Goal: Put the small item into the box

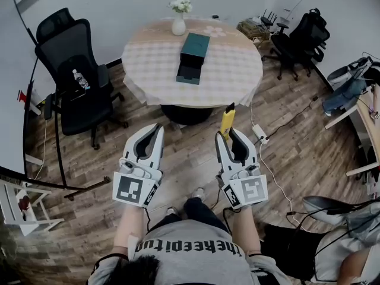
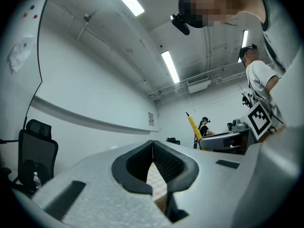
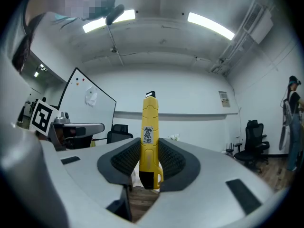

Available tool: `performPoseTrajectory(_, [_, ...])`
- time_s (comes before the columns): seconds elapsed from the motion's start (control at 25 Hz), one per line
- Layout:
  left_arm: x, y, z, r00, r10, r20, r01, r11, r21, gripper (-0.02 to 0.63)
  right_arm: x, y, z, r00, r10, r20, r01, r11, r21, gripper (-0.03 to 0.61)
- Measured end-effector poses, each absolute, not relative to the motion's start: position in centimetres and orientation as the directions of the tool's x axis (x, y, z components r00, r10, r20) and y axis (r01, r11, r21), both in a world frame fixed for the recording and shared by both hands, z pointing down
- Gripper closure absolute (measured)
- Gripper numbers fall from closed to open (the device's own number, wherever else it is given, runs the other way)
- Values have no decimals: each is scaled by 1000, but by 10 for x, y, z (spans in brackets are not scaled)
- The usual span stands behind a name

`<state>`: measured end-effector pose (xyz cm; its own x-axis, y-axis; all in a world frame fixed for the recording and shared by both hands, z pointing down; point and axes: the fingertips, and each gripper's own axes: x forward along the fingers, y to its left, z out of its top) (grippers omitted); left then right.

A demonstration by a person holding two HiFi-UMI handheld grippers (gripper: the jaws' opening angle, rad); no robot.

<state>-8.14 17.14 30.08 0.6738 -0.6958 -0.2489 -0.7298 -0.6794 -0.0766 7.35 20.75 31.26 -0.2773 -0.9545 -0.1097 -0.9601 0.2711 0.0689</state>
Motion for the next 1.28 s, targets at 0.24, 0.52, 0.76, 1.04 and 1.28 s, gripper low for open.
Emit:
performPoseTrajectory(0.24, [-56, 152, 300, 658, -710, -249, -745, -662, -81, 597, 99, 183, 312, -305, -945, -118, -952, 300, 57, 459])
performPoseTrajectory(0.52, [-28, 128, 297, 635, -730, -252, -767, -636, -87, 597, 128, 154, 313, -331, -938, -104, -943, 328, 49, 459])
performPoseTrajectory(0.76, [-1, 113, 294, 622, -738, -260, -777, -622, -93, 597, 153, 136, 312, -352, -930, -106, -936, 350, 41, 459])
performPoseTrajectory(1.04, [25, 105, 293, 601, -753, -268, -794, -601, -94, 597, 177, 122, 315, -388, -916, -102, -922, 386, 44, 459])
performPoseTrajectory(1.28, [34, 101, 296, 592, -765, -253, -803, -587, -104, 597, 183, 113, 315, -409, -906, -109, -912, 408, 30, 459])
